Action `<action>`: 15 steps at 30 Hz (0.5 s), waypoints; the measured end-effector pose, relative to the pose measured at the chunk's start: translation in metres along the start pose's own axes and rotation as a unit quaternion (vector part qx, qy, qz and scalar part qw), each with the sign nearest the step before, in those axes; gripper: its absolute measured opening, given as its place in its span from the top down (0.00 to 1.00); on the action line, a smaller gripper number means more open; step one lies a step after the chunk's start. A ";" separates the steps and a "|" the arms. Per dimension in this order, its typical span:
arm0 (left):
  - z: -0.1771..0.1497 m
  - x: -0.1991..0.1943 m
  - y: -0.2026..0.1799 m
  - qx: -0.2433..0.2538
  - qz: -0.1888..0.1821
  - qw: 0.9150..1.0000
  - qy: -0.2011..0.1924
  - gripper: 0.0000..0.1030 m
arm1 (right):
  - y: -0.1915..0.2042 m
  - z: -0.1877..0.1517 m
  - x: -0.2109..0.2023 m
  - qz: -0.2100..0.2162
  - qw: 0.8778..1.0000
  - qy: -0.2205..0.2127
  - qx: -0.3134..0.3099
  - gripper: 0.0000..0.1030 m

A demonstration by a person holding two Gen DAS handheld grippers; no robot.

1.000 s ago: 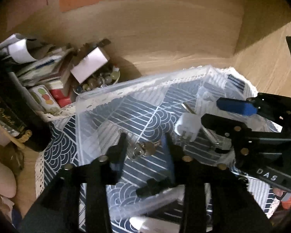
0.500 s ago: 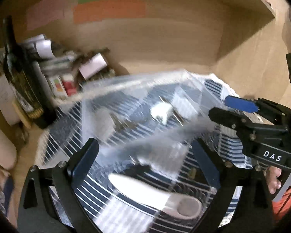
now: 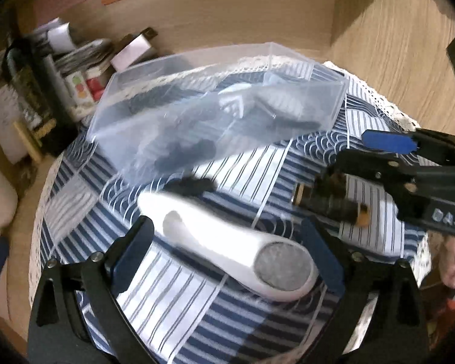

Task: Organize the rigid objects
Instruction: 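Grasp the white handheld device with the left tool while the right tool grasps the black cup-shaped piece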

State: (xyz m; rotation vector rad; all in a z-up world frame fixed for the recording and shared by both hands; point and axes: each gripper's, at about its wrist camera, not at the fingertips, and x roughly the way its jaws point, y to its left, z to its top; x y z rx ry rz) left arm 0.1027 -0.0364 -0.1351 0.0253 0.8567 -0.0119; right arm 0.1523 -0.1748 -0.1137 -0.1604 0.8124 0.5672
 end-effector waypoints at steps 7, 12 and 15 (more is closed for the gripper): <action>-0.030 -0.012 0.031 -0.033 0.017 0.999 0.010 0.03 | 0.003 -0.010 0.013 0.017 1.000 0.024 0.001 0.50; -0.051 -0.007 0.049 -0.059 0.024 0.998 0.021 0.03 | 0.004 -0.011 0.017 0.027 0.999 0.029 0.004 0.57; -0.055 -0.010 0.045 -0.056 0.040 0.998 -0.002 0.09 | 0.006 -0.012 0.022 0.032 0.999 0.037 0.004 0.66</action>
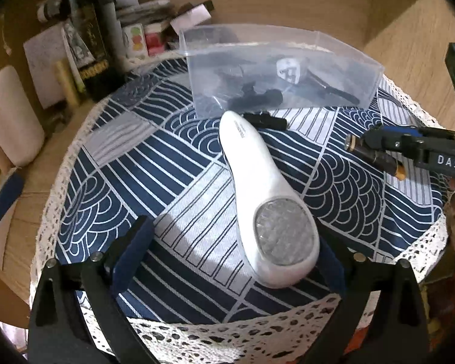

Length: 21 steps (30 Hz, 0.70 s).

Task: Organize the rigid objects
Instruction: 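Grasp the white handheld device with the left tool while the right tool grasps the black cup-shaped piece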

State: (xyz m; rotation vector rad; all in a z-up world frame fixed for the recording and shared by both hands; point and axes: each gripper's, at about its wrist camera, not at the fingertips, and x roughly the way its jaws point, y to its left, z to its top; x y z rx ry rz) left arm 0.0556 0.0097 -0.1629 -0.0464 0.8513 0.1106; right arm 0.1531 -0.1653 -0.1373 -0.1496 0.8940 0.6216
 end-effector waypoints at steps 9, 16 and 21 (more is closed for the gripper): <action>0.001 -0.008 -0.010 0.020 -0.005 0.999 -0.027 0.60 | 0.005 -0.004 -0.004 -0.009 1.000 -0.005 -0.007 0.71; 0.009 -0.031 -0.001 0.016 -0.002 0.998 -0.055 0.61 | 0.001 -0.006 -0.008 -0.010 1.000 -0.010 0.000 0.71; 0.025 -0.056 0.008 0.017 -0.009 0.996 -0.088 0.62 | 0.002 -0.004 -0.019 -0.009 1.000 -0.026 0.001 0.71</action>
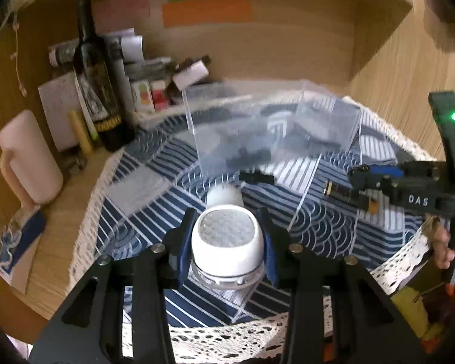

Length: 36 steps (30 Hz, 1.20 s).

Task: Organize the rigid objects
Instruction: 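Grasp the white handheld device with the left tool while the right tool grasps the black cup-shaped piece, then lower the white device into the box with the left tool while the right tool releases the black piece inside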

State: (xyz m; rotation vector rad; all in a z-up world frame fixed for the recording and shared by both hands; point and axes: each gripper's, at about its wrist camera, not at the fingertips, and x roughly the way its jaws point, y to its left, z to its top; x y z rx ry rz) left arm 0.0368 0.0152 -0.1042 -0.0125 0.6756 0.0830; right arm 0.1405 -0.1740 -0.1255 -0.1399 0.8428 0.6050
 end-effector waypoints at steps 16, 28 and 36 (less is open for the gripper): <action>0.060 -0.017 0.011 0.006 -0.022 0.999 -0.040 0.62 | 0.004 0.044 -0.046 -0.007 0.995 -0.102 -0.010 0.71; 0.110 -0.030 0.016 0.018 -0.041 0.998 -0.048 1.00 | 0.009 0.081 -0.054 0.002 0.990 -0.141 -0.025 0.71; 0.097 0.015 0.017 0.014 -0.037 0.999 0.005 0.96 | 0.005 0.086 -0.033 0.015 0.992 -0.124 -0.020 0.71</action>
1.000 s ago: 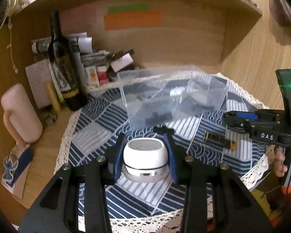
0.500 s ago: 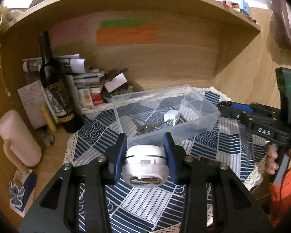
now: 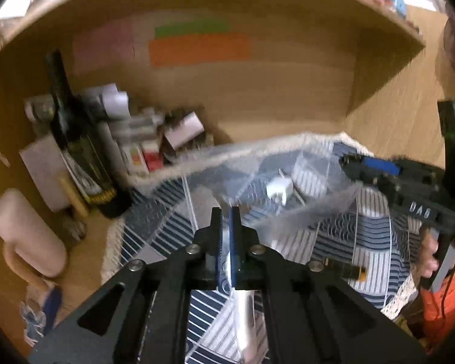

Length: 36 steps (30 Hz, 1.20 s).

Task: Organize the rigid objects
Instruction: 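Lower the white device into the box with the left tool while the right tool releases the black piece inside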

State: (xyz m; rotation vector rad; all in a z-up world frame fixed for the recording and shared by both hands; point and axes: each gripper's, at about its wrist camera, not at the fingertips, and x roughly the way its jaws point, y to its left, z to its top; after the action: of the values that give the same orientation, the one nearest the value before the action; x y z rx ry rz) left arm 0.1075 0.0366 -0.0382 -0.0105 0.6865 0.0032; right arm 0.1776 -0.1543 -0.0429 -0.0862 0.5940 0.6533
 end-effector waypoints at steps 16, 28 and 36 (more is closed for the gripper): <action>-0.078 0.088 -0.025 0.033 -0.026 0.990 0.131 0.48 | -0.009 -0.009 0.013 -0.005 1.000 0.031 0.003 0.71; -0.054 0.038 -0.014 0.006 -0.025 0.997 0.068 0.65 | -0.009 -0.003 0.010 -0.014 1.000 0.023 -0.001 0.71; 0.007 0.003 0.000 -0.001 -0.032 0.999 -0.008 0.66 | -0.013 0.012 0.010 -0.023 1.000 0.009 -0.005 0.71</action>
State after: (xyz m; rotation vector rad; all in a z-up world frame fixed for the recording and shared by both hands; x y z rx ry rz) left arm 0.1147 0.0370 -0.0347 -0.0352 0.6694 -0.0576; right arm 0.1975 -0.1568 -0.0401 -0.1154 0.6034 0.6119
